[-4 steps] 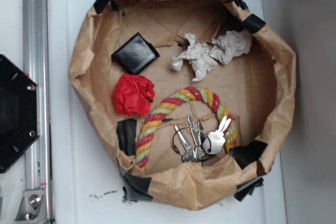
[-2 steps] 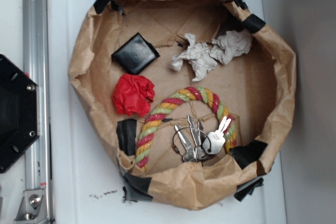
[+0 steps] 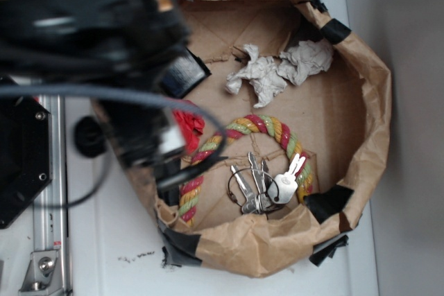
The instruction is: Grab the black box.
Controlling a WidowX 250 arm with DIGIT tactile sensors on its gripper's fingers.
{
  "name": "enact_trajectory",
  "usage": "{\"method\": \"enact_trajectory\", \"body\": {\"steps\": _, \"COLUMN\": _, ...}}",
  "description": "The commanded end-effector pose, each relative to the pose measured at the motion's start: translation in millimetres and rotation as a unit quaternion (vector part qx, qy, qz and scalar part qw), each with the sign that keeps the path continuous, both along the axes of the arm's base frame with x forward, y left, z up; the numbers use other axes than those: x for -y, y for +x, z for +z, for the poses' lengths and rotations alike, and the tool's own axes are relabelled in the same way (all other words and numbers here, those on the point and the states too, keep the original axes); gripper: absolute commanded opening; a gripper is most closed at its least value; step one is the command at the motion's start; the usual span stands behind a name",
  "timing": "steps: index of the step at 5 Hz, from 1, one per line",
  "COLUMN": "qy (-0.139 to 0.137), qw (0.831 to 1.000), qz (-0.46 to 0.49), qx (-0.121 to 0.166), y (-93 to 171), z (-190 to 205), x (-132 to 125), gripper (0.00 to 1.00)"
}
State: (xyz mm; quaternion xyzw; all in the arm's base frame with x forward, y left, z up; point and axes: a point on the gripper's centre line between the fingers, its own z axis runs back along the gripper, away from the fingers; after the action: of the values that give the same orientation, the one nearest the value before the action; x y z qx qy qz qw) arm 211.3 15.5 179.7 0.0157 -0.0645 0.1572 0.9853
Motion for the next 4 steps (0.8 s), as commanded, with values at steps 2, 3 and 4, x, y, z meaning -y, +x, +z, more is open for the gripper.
{"method": "enact_trajectory", "body": {"steps": 2, "qy": 0.029, "qw": 0.989, "qz": 0.143, "qx": -0.022, "y": 28.3, "z": -85.7, "x": -20.9, "gripper": 1.00}}
{"method": "enact_trajectory", "body": {"steps": 3, "qy": 0.042, "qw": 0.987, "qz": 0.148, "qx": -0.035, "y": 26.4, "z": -96.9, "x": -27.4, "gripper": 1.00}}
{"method": "enact_trajectory", "body": {"steps": 4, "qy": 0.055, "qw": 0.987, "qz": 0.151, "qx": -0.024, "y": 13.9, "z": -98.2, "x": -44.0, "gripper": 1.00}}
